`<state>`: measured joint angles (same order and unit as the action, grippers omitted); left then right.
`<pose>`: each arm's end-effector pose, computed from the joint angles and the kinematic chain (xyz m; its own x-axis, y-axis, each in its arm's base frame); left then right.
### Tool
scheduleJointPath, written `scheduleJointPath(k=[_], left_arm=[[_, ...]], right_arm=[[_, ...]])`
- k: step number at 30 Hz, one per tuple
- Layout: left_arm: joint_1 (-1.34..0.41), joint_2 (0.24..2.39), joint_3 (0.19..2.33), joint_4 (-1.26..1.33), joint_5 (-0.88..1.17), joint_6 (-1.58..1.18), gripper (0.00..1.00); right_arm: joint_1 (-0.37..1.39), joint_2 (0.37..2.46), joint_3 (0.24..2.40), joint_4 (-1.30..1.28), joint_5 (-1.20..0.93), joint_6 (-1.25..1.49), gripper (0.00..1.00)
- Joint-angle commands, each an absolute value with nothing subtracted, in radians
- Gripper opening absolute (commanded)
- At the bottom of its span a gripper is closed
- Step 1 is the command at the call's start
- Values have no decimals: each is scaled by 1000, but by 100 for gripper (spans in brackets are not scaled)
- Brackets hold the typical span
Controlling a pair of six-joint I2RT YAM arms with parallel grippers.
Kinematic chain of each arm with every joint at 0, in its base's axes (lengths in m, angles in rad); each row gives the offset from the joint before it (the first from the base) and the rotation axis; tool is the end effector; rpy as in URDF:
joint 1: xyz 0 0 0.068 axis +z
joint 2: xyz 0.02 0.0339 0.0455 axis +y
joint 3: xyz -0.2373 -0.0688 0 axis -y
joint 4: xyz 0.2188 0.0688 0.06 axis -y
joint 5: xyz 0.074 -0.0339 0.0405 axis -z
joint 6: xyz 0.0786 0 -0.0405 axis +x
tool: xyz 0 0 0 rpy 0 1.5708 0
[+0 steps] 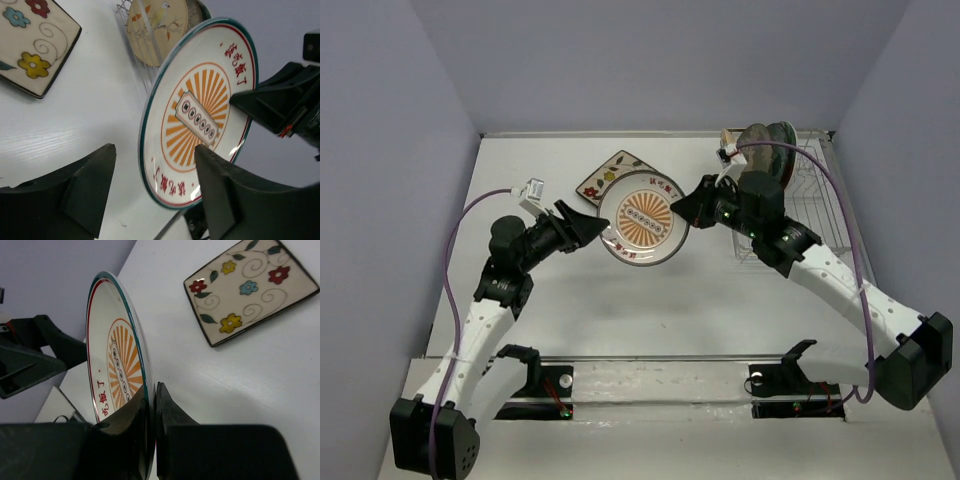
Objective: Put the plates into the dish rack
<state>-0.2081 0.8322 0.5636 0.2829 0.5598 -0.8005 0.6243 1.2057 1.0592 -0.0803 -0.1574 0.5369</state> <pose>0.2142 -0.0879 0.2908 -0.4888 -0.5184 -0.7017 0.4937 0.4988 -0.7123 0.2429 0.1902 0.3285 -0.5154 0.2513 -0.8193 -0.5092 0.6791 0.5287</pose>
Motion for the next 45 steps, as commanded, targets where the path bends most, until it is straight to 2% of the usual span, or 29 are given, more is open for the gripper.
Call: scheduleJointPath(k=[1,2,3,5,9,14,17,19,24,32,45], left_arm=[[-213,766,670,146,519,-600,92],[-213,749,690,112,491,-565,99],[-215,733,695,79,447,-533,99],[-213,689,701,5,420,-468,99],[-215,615,647,-40,463,-417,99],[-216,574,621,-61,494,-399,99],[-216,535,617,-60,480,-400,99],[-219,508,614,-61,474,-403,99],[-251,509,612,-61,477,-403,99],[-281,505,611,-67,468,-405,99],[-287,511,609,-66,465,-408,99]], right_arm=[[504,1152,1095,-84,-75,499,7],[421,1147,1110,-95,-74,497,7],[379,1141,1127,-103,-72,495,7],[309,1129,1196,-133,21,456,7],[192,1186,1406,-138,440,282,7],[20,1366,1595,-51,578,86,7],[-98,1457,1672,-41,566,40,7],[-142,1503,1648,30,558,11,7],[-143,1566,1575,101,491,-148,7],[-143,1620,1493,129,306,-259,7],[-112,1703,1450,98,258,-281,7]])
